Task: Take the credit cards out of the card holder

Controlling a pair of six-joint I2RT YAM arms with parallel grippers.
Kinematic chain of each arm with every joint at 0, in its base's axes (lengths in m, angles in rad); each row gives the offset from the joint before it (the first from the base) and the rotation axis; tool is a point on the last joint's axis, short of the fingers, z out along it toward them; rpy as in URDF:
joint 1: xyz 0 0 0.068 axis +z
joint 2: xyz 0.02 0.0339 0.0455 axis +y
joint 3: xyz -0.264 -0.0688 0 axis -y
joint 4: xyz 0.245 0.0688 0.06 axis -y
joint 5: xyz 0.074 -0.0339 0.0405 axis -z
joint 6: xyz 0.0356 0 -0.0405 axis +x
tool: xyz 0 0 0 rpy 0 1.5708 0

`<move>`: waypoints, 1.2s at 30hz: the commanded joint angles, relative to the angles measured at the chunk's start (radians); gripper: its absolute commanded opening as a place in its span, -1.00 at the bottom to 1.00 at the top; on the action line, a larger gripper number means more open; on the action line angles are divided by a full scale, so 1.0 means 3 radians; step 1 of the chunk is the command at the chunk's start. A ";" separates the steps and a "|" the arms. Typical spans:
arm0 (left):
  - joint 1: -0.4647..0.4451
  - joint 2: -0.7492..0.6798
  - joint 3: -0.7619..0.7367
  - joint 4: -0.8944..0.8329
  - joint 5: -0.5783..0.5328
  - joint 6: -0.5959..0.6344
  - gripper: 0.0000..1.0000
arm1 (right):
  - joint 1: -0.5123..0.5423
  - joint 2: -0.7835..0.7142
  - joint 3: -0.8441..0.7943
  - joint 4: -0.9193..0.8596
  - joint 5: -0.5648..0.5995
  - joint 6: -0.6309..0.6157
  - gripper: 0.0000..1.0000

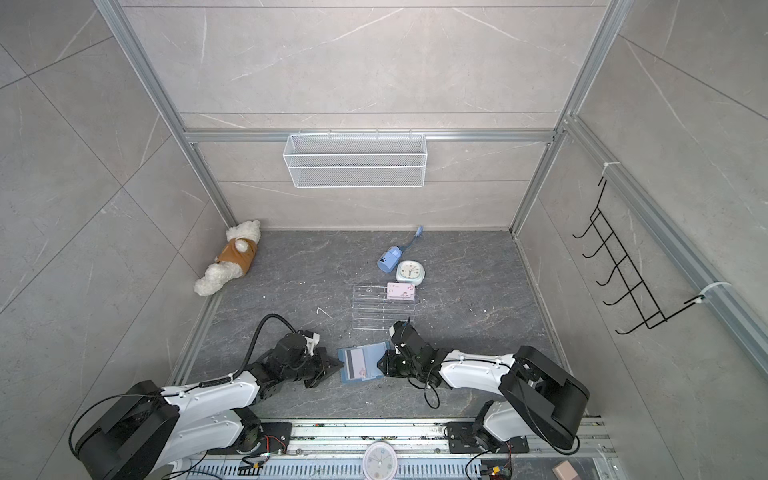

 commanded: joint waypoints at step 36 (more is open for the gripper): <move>-0.0154 -0.0081 0.0451 -0.0004 -0.0053 0.0350 -1.00 | 0.0027 -0.0044 -0.0125 -0.0103 0.0226 0.0119 -0.56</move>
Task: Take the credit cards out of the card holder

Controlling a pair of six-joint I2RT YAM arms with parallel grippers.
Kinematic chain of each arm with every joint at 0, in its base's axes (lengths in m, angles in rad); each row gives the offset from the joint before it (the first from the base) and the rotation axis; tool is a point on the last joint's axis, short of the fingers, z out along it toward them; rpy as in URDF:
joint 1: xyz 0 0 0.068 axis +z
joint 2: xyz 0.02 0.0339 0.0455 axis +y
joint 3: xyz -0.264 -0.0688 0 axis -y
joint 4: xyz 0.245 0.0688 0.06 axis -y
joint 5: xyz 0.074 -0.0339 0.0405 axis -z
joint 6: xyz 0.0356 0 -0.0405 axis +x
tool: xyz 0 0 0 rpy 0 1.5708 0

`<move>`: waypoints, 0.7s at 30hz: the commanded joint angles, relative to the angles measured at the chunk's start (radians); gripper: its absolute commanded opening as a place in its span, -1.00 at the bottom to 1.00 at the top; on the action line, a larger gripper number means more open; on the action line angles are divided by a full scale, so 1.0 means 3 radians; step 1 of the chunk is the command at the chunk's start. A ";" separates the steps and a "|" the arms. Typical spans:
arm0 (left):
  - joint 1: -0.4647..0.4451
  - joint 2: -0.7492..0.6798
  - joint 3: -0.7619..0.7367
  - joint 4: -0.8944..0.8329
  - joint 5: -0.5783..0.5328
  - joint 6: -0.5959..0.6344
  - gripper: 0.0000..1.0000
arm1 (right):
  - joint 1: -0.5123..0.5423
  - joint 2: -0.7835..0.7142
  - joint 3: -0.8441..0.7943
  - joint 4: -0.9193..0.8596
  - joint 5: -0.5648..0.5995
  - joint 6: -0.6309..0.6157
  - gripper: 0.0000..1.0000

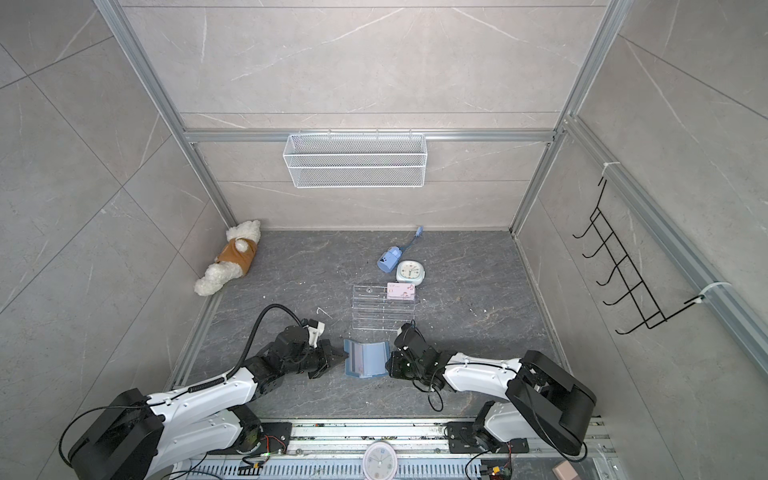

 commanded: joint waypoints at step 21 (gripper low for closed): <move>-0.0219 0.0435 0.0319 0.0402 0.0005 0.0131 -1.00 | 0.0022 0.0049 -0.0089 0.0068 -0.0057 0.0043 -0.57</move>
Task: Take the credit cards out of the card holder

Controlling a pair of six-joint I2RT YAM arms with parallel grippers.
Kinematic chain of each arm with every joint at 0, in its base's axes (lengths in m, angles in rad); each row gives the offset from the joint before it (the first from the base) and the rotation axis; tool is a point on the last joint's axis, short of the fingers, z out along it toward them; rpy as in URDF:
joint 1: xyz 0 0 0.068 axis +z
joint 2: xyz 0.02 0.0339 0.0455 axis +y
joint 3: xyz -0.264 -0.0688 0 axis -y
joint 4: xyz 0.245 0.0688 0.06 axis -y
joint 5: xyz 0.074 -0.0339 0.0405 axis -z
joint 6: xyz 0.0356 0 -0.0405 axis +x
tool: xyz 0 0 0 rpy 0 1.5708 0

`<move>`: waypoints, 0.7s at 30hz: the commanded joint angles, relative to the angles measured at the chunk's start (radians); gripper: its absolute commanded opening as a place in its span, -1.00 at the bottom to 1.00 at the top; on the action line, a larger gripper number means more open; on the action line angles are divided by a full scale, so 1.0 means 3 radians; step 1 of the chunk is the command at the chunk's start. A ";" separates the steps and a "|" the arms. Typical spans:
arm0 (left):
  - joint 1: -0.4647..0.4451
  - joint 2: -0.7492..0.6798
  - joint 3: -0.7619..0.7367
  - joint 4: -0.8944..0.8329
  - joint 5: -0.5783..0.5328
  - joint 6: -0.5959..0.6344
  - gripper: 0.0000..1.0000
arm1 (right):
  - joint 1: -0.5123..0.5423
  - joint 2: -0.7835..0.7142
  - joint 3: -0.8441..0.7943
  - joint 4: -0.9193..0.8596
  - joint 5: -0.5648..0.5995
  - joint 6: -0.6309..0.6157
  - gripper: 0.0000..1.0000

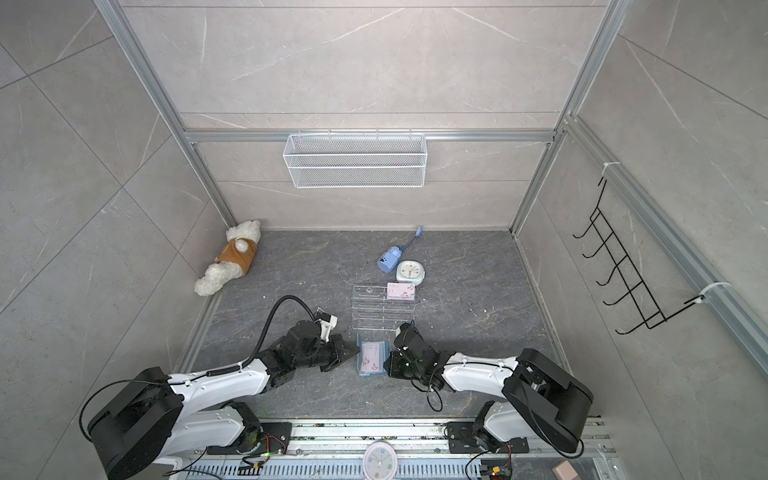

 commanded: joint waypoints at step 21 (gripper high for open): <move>-0.0010 -0.0392 0.0361 -0.1805 -0.0647 0.0674 -0.63 | 0.0022 -0.0120 -0.0039 -0.0219 0.0003 0.0026 -0.57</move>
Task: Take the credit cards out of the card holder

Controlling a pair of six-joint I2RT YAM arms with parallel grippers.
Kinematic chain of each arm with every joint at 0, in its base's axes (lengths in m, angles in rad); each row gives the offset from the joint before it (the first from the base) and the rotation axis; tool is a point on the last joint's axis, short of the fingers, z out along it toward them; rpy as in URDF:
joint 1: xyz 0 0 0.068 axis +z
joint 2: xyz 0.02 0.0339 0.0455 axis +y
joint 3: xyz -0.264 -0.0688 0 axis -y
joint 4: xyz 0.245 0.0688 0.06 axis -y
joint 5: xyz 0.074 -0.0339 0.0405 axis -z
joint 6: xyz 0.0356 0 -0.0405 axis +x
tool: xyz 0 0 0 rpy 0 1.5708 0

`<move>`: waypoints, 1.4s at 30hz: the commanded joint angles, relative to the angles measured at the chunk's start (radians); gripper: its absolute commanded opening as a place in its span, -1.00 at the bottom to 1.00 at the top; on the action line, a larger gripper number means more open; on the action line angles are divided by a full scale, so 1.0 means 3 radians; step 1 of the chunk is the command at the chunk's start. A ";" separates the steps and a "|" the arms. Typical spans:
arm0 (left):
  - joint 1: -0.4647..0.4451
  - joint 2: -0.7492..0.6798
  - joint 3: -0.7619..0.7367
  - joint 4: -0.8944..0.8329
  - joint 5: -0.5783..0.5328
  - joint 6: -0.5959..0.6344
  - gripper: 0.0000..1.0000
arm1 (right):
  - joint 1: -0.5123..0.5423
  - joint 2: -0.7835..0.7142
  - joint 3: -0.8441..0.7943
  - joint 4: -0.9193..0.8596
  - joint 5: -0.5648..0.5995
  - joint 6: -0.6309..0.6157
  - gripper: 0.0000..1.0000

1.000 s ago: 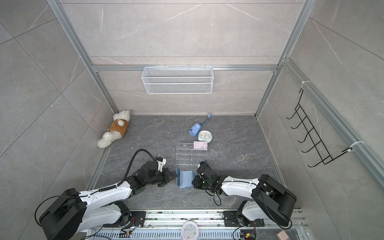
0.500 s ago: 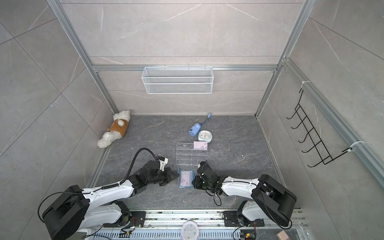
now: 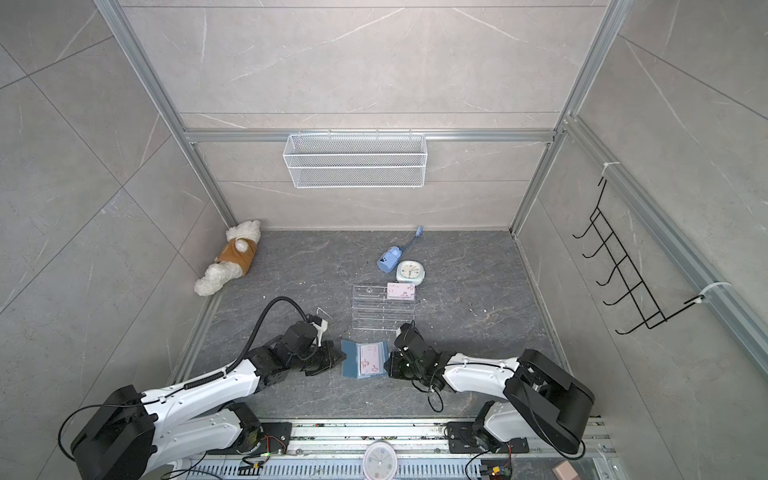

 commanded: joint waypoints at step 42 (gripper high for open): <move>-0.0272 0.0043 0.0515 0.0603 0.0196 -0.0655 0.55 | 0.0017 -0.2100 0.1146 -0.2379 0.0943 -0.0986 0.98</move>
